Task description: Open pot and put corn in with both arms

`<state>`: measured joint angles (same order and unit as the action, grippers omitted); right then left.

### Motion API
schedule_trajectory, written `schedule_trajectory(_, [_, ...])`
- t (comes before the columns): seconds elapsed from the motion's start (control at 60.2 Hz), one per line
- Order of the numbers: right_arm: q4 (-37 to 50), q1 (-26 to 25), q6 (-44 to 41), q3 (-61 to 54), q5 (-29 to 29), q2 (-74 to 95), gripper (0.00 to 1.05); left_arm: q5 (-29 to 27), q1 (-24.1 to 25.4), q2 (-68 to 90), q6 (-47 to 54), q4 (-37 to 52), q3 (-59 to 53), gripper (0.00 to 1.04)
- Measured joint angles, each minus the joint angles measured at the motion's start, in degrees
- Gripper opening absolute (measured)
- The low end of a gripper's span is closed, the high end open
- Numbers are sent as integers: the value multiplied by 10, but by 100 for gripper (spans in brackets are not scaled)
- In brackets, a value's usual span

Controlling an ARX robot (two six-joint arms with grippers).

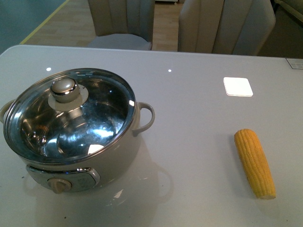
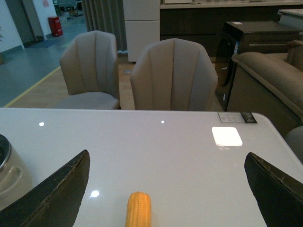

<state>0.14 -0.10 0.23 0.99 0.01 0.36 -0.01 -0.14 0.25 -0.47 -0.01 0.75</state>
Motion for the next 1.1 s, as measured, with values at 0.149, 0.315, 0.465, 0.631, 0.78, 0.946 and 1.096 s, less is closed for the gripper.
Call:
schedule_trajectory(0.149, [0, 0, 0, 0, 0, 0, 96, 0, 0, 0, 0, 0, 0, 98])
schedule_trajectory(0.315, [0, 0, 0, 0, 0, 0, 96, 0, 0, 0, 0, 0, 0, 98])
schedule_trajectory(0.465, [0, 0, 0, 0, 0, 0, 96, 0, 0, 0, 0, 0, 0, 98])
schedule_trajectory(0.631, [0, 0, 0, 0, 0, 0, 96, 0, 0, 0, 0, 0, 0, 98])
schedule_trajectory(0.78, [0, 0, 0, 0, 0, 0, 96, 28, 7, 7, -9, -13, 3, 98])
schedule_trajectory(0.946, [0, 0, 0, 0, 0, 0, 96, 161, -14, 139, -101, -53, 53, 98])
schedule_trajectory(1.096, [0, 0, 0, 0, 0, 0, 96, 115, -95, 285, -96, 74, 96, 98])
